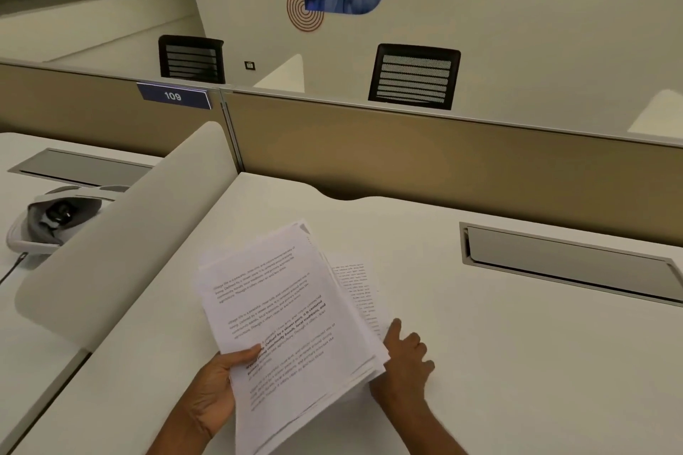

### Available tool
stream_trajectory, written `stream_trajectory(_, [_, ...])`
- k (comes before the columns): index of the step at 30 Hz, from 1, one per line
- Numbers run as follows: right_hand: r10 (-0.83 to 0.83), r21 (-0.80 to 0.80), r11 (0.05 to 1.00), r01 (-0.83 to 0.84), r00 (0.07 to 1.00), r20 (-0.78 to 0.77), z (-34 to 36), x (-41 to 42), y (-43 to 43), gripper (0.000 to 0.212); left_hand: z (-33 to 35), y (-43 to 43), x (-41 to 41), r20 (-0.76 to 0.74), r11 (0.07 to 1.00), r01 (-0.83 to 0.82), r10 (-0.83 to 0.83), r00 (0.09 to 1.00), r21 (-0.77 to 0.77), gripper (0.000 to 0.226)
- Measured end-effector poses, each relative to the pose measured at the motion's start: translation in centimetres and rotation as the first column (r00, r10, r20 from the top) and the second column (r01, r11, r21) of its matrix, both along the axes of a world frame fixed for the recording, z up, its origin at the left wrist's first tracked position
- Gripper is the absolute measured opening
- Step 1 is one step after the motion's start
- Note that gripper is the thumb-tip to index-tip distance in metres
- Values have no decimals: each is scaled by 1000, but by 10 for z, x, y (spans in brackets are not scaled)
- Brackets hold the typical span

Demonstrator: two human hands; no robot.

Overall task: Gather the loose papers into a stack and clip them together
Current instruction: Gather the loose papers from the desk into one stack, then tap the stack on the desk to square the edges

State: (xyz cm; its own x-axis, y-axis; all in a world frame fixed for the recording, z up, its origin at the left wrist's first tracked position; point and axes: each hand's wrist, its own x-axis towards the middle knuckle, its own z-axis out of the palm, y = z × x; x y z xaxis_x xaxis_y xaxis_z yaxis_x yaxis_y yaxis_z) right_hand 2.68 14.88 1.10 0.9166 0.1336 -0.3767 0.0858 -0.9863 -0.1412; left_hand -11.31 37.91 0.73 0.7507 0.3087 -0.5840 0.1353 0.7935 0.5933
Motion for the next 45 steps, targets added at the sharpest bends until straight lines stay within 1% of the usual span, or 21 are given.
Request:
stream_trajectory(5, [-59, 177, 981, 74, 994, -91, 0, 1, 3, 83, 1, -2, -3, -10, 999, 9, -9, 1000, 31, 50])
stream_trajectory(8, [-86, 341, 933, 118, 991, -107, -2, -1, -3, 56, 3, -4, -4, -20, 999, 27, -27, 999, 44, 54])
stream_trajectory(10, [-112, 463, 872, 160, 985, -131, -6, 2, -10, 35, 3, -4, -4, -26, 998, 45, -44, 999, 48, 56])
stream_trajectory(12, [-163, 598, 759, 257, 964, -208, -11, 8, -19, 31, 5, -3, -5, -32, 997, 57, -56, 998, 46, 61])
stream_trajectory(14, [-200, 709, 591, 385, 921, -334, -8, 15, -33, 22, 7, -4, -6, -43, 997, 55, -53, 998, 46, 81])
stream_trajectory(15, [-206, 743, 503, 441, 896, -393, -4, 19, -42, 22, 8, -6, -7, -40, 998, 55, -53, 998, 39, 93])
stream_trajectory(17, [-192, 778, 365, 512, 859, -475, 8, 25, -61, 26, 11, -10, -9, -32, 999, 48, -48, 998, 19, 102])
stream_trajectory(19, [-137, 806, 279, 522, 853, -504, 19, 26, -78, 31, 15, -18, -7, -40, 999, 52, -52, 998, 11, 100])
stream_trajectory(21, [-75, 831, 225, 508, 860, -505, 30, 23, -91, 35, 20, -30, -6, -52, 998, 60, -60, 997, -4, 82])
stream_trajectory(24, [25, 854, 189, 484, 867, -497, 43, 16, -111, 40, 30, -53, -1, -51, 992, 110, -113, 992, -58, 57])
stream_trajectory(26, [71, 870, 161, 466, 874, -481, 53, 10, -124, 49, 41, -71, 2, -30, 987, 119, -123, 992, -111, 47])
stream_trajectory(28, [97, 881, 170, 442, 882, -461, 60, 6, -136, 58, 49, -88, 7, -38, 988, 115, -120, 992, -104, 44])
stream_trajectory(31, [108, 881, 234, 411, 890, -444, 70, -3, -155, 66, 60, -117, 13, -13, 987, 140, -141, 990, -81, 45])
stream_trajectory(35, [109, 867, 427, 258, 937, -332, 79, -12, -183, 107, 74, -151, 20, 17, 979, 201, -200, 980, -20, 47])
stream_trajectory(37, [135, 861, 444, 248, 932, -338, 77, -15, -203, 134, 81, -163, 22, 20, 969, 235, -237, 971, 73, 52])
stream_trajectory(38, [144, 869, 425, 253, 929, -341, 78, -15, -214, 133, 86, -169, 24, 19, 959, 250, -254, 967, 132, 50])
stream_trajectory(39, [143, 877, 391, 281, 922, -359, 81, -15, -222, 122, 91, -174, 25, 13, 943, 270, -278, 961, 193, 47])
stream_trajectory(40, [138, 874, 334, 354, 898, -417, 83, -13, -231, 107, 96, -179, 26, 2, 924, 290, -300, 954, 250, 43])
stream_trajectory(42, [120, 835, 176, 521, 831, -544, 82, -7, -248, 90, 107, -189, 29, -22, 879, 326, -340, 940, 349, 40])
stream_trajectory(43, [102, 816, 153, 557, 813, -573, 87, -6, -254, 77, 111, -194, 31, -31, 856, 337, -354, 935, 393, 40])
stream_trajectory(45, [82, 825, 224, 519, 834, -546, 101, -2, -263, 54, 120, -207, 35, -33, 812, 343, -373, 927, 473, 41])
